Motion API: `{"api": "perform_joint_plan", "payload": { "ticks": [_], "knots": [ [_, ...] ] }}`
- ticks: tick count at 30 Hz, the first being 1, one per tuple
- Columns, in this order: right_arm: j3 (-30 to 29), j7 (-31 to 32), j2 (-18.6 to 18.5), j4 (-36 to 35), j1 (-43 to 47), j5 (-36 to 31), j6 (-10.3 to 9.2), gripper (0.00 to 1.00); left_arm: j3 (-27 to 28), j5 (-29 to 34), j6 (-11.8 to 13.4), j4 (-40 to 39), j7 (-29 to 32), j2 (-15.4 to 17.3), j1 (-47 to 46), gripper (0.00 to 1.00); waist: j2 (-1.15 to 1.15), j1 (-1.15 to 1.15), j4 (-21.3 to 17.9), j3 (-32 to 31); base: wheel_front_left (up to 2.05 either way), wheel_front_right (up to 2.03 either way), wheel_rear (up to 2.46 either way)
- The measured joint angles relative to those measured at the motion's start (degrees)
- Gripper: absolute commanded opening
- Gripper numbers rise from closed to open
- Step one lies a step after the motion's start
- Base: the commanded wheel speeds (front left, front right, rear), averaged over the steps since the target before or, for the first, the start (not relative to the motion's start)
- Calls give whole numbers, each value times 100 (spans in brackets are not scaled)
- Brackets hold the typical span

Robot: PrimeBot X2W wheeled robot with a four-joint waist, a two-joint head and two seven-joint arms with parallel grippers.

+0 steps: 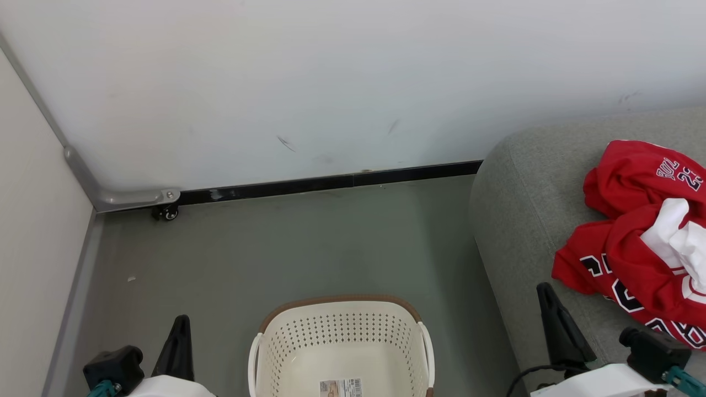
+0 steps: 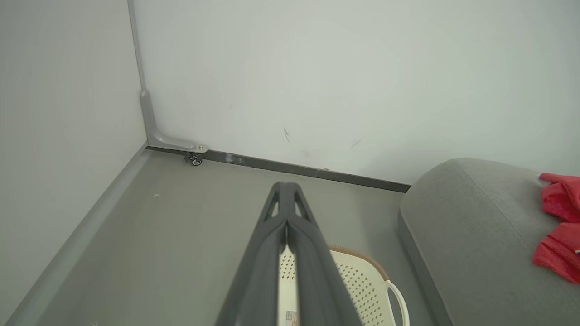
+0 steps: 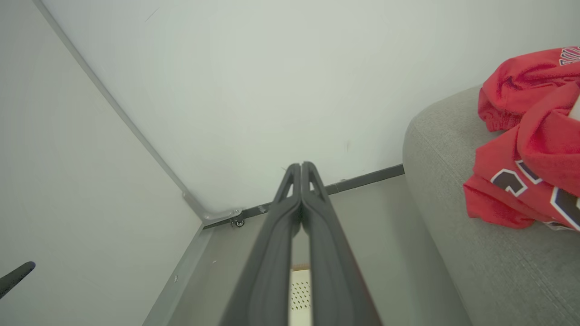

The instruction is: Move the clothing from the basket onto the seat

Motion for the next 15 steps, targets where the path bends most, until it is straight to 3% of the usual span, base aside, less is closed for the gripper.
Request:
{"api": "perform_joint_plan", "payload": {
  "ticks": [5, 15],
  "knots": [
    [-85, 53, 1, 3, -4, 438, 0, 0, 115, -326, -131, -16, 86, -98, 0, 0, 0, 9, 23, 12, 0, 0, 0],
    [-132, 156, -13, 14, -24, 1205, 0, 0, 364, -944, -412, -34, 247, -218, 0, 0, 0, 56, 55, 8, 0, 0, 0]
  ]
}}
